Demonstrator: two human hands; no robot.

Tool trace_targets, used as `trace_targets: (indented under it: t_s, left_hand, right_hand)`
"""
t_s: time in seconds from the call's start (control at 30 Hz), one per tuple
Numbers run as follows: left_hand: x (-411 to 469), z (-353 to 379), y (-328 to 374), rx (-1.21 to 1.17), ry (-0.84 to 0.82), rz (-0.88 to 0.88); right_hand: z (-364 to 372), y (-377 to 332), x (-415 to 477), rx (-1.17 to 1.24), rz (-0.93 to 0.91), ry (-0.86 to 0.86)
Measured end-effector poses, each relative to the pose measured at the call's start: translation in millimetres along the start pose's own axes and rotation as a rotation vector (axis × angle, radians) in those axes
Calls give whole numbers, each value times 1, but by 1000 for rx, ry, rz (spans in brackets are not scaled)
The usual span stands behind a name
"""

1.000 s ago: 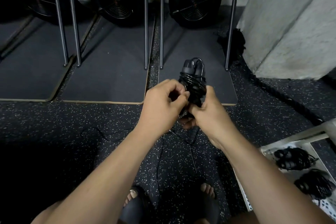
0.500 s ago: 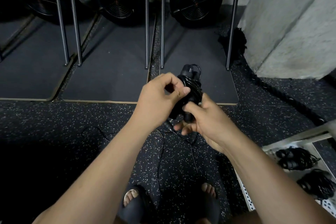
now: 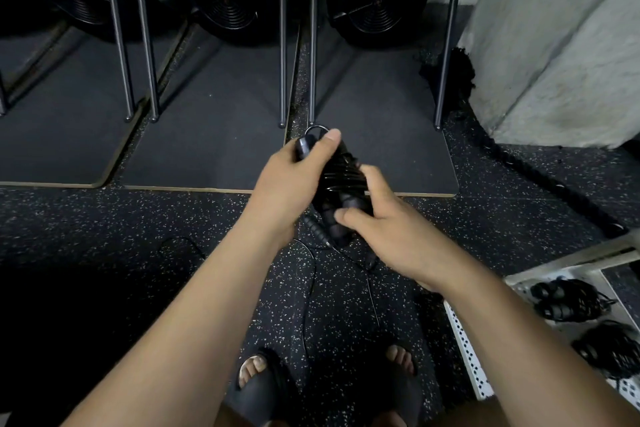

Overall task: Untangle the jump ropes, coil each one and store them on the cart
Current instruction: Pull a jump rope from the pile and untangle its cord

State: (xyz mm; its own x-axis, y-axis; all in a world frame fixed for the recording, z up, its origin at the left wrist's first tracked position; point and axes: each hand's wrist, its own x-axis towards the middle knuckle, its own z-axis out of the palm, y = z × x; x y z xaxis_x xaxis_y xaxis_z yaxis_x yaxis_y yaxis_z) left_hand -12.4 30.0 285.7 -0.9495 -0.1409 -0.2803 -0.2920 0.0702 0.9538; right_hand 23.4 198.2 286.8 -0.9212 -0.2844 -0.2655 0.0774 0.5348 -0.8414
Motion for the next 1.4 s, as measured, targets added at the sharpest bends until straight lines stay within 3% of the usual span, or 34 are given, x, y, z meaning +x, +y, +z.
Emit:
trace_targets:
  t_s: [0.13,0.23,0.47,0.6,0.73,0.93,1.4]
  left_hand:
    - [1,-11,4,-31,-53,-106]
    - [2,-14,10,-152,-141,-172]
    - [5,-14,10,-397,-242,-208]
    - [3,-11,10,-338,-66,-114]
    - [3,-13,7,-250,3,-54]
    - [7,-9,3,-268,87,-58]
    - [-35,41,8,-429,-239,21]
  right_hand:
    - [0,2,-5,332,-20,-175]
    - [1,1,-6,628,-24,-209]
    - [-3,-6,-4,999,-14,-286]
    - [3,0,-1,903,45,-212]
    - [7,2,1,783,44,-132]
    - [3,10,3,630,92,-153]
    - [-51,-5,-31,711,88,6]
